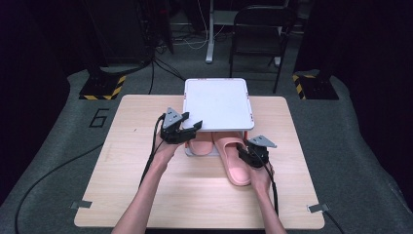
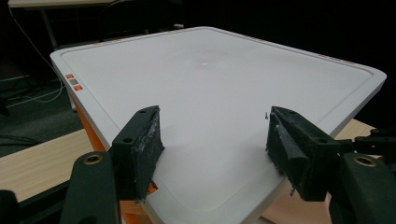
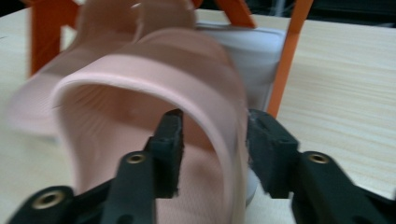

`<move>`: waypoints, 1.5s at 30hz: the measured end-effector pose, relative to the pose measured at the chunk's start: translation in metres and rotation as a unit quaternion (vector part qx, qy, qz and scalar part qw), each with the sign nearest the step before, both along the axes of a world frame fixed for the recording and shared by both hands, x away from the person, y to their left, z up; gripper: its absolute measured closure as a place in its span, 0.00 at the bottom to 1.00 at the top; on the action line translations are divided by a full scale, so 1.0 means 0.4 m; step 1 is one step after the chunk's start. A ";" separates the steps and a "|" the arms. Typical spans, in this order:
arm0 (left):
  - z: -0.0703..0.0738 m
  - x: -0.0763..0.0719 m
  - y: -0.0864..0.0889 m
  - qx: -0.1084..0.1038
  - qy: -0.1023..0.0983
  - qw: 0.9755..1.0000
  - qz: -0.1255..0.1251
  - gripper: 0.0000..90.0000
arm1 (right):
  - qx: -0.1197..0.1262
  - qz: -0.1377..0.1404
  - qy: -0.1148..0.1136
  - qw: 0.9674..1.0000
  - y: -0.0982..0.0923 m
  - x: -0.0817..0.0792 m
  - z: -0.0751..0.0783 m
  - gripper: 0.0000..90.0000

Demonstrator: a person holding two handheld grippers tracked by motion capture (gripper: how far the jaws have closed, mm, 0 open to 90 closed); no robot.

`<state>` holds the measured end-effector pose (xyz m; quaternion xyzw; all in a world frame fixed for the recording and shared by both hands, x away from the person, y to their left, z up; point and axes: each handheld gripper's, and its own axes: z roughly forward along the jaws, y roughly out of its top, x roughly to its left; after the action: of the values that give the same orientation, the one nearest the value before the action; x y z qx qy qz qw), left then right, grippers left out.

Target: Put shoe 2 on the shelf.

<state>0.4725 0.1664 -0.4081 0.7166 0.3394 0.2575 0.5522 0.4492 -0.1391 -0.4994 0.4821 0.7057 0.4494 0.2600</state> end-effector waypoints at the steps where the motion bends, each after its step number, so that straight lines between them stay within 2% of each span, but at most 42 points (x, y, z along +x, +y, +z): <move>1: -0.001 0.000 -0.001 -0.002 -0.002 1.000 0.001 0.39 | 0.002 0.011 -0.001 1.000 -0.010 -0.005 0.002 0.55; 6: -0.001 0.001 0.000 -0.002 -0.002 1.000 0.000 0.39 | 0.003 0.061 -0.010 0.998 -0.070 -0.059 0.008 0.41; 8: -0.001 0.000 0.000 -0.003 -0.001 1.000 0.000 0.40 | 0.000 0.095 -0.016 0.995 -0.092 -0.094 0.004 0.35; 11: -0.001 0.001 0.000 -0.002 -0.002 1.000 0.000 0.40 | -0.011 0.128 -0.018 0.992 -0.111 -0.140 -0.006 0.28; 15: 0.001 -0.001 0.000 0.002 0.001 1.000 -0.001 0.40 | -0.013 0.152 -0.017 0.988 -0.128 -0.186 -0.023 0.24; 19: 0.000 0.000 0.000 -0.003 -0.002 1.000 0.001 0.40 | -0.036 0.170 -0.003 0.985 -0.133 -0.211 -0.041 0.21; 20: 0.000 0.000 0.000 -0.003 -0.002 1.000 0.001 0.40 | -0.044 0.177 0.007 0.983 -0.130 -0.218 -0.048 0.21; 22: 0.000 0.000 0.000 -0.002 -0.001 1.000 0.001 0.40 | -0.059 0.188 0.019 0.980 -0.123 -0.220 -0.057 0.23; 23: 0.000 0.000 0.000 -0.002 -0.001 1.000 0.001 0.40 | -0.071 0.187 0.015 0.980 -0.120 -0.216 -0.061 0.24; 25: 0.000 -0.001 0.001 0.000 -0.001 1.000 0.000 0.40 | -0.082 0.184 0.029 0.979 -0.111 -0.214 -0.064 0.24; 26: 0.000 -0.001 0.001 0.000 -0.002 1.000 0.000 0.40 | -0.081 0.187 0.020 0.979 -0.108 -0.210 -0.065 0.24; 27: -0.001 -0.001 0.001 -0.001 -0.002 1.000 0.000 0.40 | -0.089 0.191 0.024 0.977 -0.107 -0.206 -0.064 0.24; 28: 0.000 -0.001 0.001 0.000 -0.002 1.000 0.000 0.40 | -0.086 0.183 0.023 0.979 -0.104 -0.204 -0.064 0.24; 30: 0.001 -0.002 0.002 0.002 0.001 1.000 -0.002 0.40 | -0.088 0.178 0.022 0.980 -0.101 -0.194 -0.062 0.25; 31: 0.001 -0.002 0.001 0.002 0.001 1.000 -0.002 0.40 | -0.084 0.170 0.024 0.982 -0.098 -0.191 -0.061 0.26; 33: 0.001 -0.002 0.001 0.002 0.001 1.000 -0.002 0.40 | -0.085 0.166 0.016 0.982 -0.094 -0.174 -0.057 0.26; 35: 0.001 -0.002 0.002 0.002 0.001 1.000 -0.002 0.40 | -0.072 0.160 0.013 0.984 -0.085 -0.158 -0.050 0.27; 38: 0.000 -0.001 0.001 0.000 0.000 1.000 -0.001 0.40 | -0.054 0.151 -0.006 0.987 -0.067 -0.133 -0.040 0.30; 40: 0.000 -0.001 0.001 -0.001 -0.001 1.000 0.001 0.40 | -0.070 0.137 -0.008 0.988 -0.044 -0.109 -0.035 0.33; 45: -0.001 -0.001 0.001 -0.002 -0.002 1.000 0.001 0.40 | -0.070 0.121 -0.014 0.990 -0.005 -0.065 -0.032 0.37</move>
<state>0.4721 0.1668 -0.4083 0.7151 0.3394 0.2583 0.5539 0.4231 -0.1411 -0.5122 0.3674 0.7845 0.4342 0.2469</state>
